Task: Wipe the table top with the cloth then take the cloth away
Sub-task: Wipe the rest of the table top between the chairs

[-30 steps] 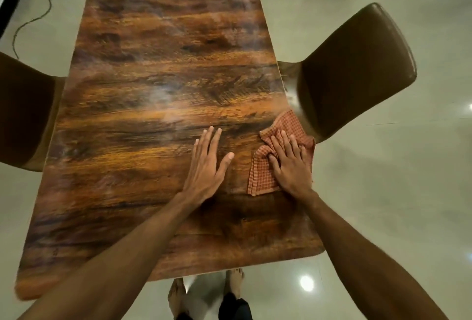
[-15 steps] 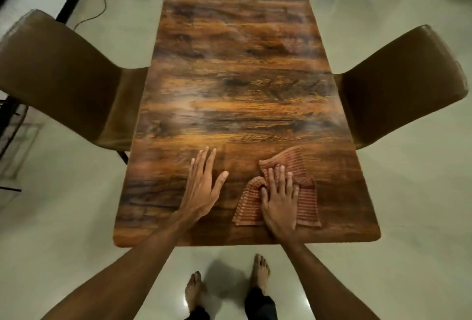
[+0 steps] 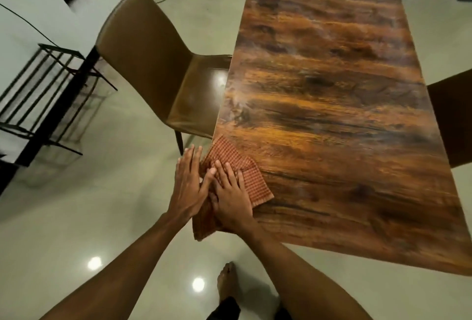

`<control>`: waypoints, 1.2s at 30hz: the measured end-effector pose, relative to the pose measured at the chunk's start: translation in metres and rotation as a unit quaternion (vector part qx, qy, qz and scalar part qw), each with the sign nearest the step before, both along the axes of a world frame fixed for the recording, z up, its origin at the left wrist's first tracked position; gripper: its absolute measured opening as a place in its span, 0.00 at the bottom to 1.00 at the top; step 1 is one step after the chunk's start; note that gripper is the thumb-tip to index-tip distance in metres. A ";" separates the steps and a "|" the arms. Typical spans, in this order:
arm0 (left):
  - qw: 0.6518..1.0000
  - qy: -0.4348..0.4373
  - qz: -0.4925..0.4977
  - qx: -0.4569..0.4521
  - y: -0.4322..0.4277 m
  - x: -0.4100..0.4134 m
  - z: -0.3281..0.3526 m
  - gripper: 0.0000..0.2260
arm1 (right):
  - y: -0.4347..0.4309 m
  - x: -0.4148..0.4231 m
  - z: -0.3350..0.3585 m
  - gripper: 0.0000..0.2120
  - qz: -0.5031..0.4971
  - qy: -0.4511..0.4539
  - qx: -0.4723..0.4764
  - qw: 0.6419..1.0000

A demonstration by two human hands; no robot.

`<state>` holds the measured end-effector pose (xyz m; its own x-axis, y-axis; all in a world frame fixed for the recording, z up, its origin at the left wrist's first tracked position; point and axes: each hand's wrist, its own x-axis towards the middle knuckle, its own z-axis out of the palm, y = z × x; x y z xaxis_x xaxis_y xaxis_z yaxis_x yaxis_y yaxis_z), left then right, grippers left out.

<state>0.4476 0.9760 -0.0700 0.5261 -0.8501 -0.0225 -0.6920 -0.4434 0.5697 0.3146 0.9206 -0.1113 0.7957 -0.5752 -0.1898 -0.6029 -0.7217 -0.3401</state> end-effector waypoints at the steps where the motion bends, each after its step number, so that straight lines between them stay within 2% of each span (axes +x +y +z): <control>1: 1.000 0.002 0.001 0.003 0.000 -0.001 0.000 0.30 | 0.006 -0.012 -0.002 0.29 0.014 -0.002 -0.005 1.000; 3: 1.000 0.013 -0.011 0.003 -0.002 -0.009 0.000 0.30 | 0.003 -0.039 -0.003 0.29 0.023 0.003 -0.021 1.000; 8: 0.998 0.029 -0.051 -0.016 -0.019 -0.053 0.011 0.31 | -0.023 -0.127 0.006 0.28 -0.091 0.036 -0.027 0.995; 12: 0.996 0.032 -0.080 -0.028 -0.042 -0.104 0.026 0.31 | -0.049 -0.239 0.013 0.29 -0.148 0.046 -0.022 0.988; 19: 0.986 0.026 -0.161 -0.036 -0.083 -0.206 0.036 0.32 | -0.108 -0.410 0.021 0.32 -0.386 0.047 -0.014 0.921; 23: 0.983 0.028 -0.179 -0.035 -0.101 -0.259 0.040 0.31 | -0.117 -0.450 0.020 0.33 -0.446 0.052 -0.012 0.893; 26: 0.984 0.014 -0.175 -0.028 -0.110 -0.281 0.042 0.31 | -0.114 -0.416 0.020 0.32 -0.413 0.040 0.006 0.910; 29: 0.989 -0.001 -0.149 -0.014 -0.108 -0.285 0.041 0.31 | -0.105 -0.351 0.018 0.30 -0.283 0.016 0.037 0.958; 31: 0.992 -0.005 -0.129 -0.009 -0.102 -0.281 0.040 0.31 | -0.104 -0.310 0.022 0.31 -0.208 -0.013 0.075 0.975; 34: 0.996 0.004 -0.092 -0.002 -0.089 -0.273 0.039 0.32 | -0.118 -0.286 0.043 0.32 -0.148 -0.098 0.140 0.974; 36: 0.997 0.009 -0.073 -0.001 -0.080 -0.273 0.036 0.31 | -0.131 -0.299 0.056 0.31 -0.175 -0.156 0.135 0.963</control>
<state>0.1745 0.8958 -0.0338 0.3963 -0.9177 -0.0287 -0.7385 -0.3371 0.5839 0.0155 0.7895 -0.0553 0.6051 -0.7815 -0.1520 -0.6304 -0.3537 -0.6910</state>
